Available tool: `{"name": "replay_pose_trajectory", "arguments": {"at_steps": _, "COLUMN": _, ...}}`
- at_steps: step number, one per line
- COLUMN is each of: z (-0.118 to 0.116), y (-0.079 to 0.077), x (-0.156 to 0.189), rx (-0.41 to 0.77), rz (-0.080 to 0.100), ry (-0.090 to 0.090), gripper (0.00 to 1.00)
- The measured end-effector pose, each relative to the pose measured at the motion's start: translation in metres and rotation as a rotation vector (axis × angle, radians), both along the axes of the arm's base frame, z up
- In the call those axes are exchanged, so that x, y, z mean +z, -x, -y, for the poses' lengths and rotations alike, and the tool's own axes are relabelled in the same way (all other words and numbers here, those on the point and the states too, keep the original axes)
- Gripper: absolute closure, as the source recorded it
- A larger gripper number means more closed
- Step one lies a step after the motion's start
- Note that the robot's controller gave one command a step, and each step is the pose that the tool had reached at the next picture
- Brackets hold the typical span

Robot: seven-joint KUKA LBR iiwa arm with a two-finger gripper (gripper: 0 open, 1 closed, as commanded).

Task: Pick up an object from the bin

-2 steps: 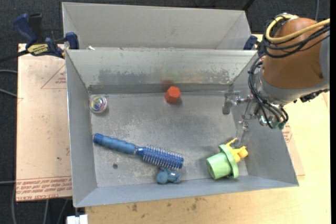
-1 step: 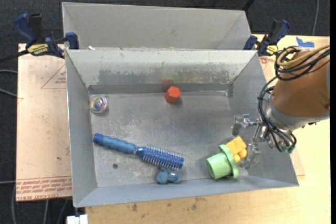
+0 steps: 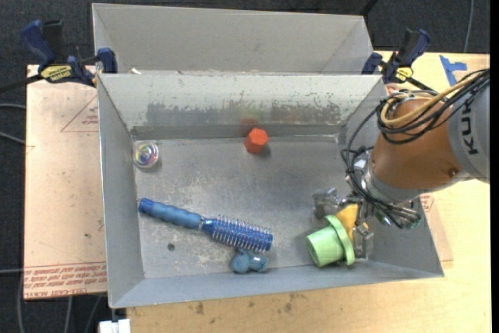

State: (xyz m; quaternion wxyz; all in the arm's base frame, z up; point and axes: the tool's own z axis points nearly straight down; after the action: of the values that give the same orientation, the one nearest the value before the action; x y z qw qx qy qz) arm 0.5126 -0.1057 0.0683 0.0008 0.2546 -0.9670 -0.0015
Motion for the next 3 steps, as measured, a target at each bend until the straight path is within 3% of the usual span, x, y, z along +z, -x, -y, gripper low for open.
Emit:
{"name": "replay_pose_trajectory", "arguments": {"at_steps": 1, "z": 0.0, "y": -0.001, "x": 0.002, "rx": 0.001, "rz": 0.004, "ry": 0.001, "gripper": 1.0}}
{"name": "replay_pose_trajectory", "arguments": {"at_steps": 2, "z": -0.026, "y": 0.019, "x": 0.112, "rx": 0.045, "rz": 0.011, "ry": 0.002, "gripper": 1.0}}
{"name": "replay_pose_trajectory", "arguments": {"at_steps": 3, "z": -0.025, "y": 0.02, "x": 0.108, "rx": 0.044, "rz": 0.005, "ry": 0.001, "gripper": 0.0}}
